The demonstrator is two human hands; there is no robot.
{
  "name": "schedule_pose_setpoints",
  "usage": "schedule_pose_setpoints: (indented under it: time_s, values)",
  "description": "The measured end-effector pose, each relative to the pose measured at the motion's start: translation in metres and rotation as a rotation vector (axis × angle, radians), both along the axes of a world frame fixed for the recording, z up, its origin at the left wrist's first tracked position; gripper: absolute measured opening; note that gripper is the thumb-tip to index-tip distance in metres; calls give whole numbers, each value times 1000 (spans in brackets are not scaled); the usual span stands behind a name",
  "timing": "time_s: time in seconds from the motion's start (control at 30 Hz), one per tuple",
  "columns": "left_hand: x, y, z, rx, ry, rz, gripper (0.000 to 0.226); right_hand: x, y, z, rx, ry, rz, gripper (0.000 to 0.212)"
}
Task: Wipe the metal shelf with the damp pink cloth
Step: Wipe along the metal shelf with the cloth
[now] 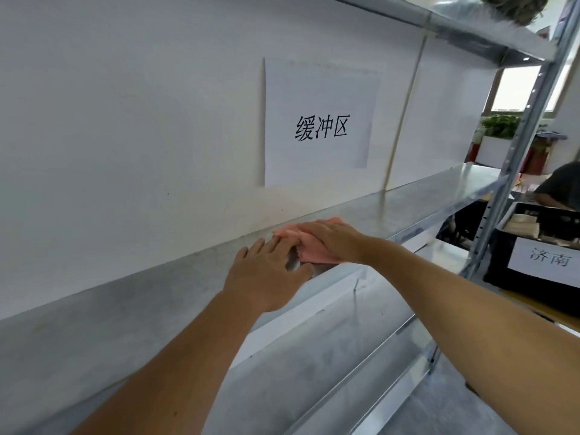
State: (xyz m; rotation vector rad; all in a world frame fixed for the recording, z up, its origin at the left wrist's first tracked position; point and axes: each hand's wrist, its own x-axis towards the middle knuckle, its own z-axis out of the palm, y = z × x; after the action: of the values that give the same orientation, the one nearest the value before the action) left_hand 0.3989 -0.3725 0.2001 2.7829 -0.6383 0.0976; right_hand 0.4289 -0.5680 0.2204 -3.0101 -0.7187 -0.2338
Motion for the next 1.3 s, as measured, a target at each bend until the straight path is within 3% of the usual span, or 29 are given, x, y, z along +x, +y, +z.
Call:
schedule_pose_setpoints:
  time_s: [0.13,0.27,0.47,0.53,0.63,0.7,0.83,0.93,1.03,1.2,1.3]
  values:
    - [1,0,-2,10,-41,-32,57,14,-6,3,206,195,-168,45]
    - [6,0,-4,91,-12,-34,58,30,-13,-6,184,196,-235,50]
    - [0,0,-2,27,-18,-21,51,42,-18,-9,147,189,-232,57]
    - [-4,2,2,-35,-7,-9,37,34,-17,-9,110,167,-210,78]
    - [-9,4,7,-89,-12,12,27,30,-17,-11,-70,180,-176,147]
    - [-9,9,7,-63,-22,14,33,29,-12,-14,-94,182,-186,161]
    - [-5,30,-1,-22,9,27,52,16,3,-16,-129,146,-139,152]
    - [-9,53,0,-33,22,39,45,17,5,-13,-88,153,-198,156]
    - [-20,81,4,-23,18,45,46,18,25,-12,-27,136,-283,141]
    - [-40,139,8,-22,5,56,48,3,93,-20,-110,119,-47,135]
    - [-50,166,8,-18,-10,54,49,0,98,-15,-48,139,-135,134]
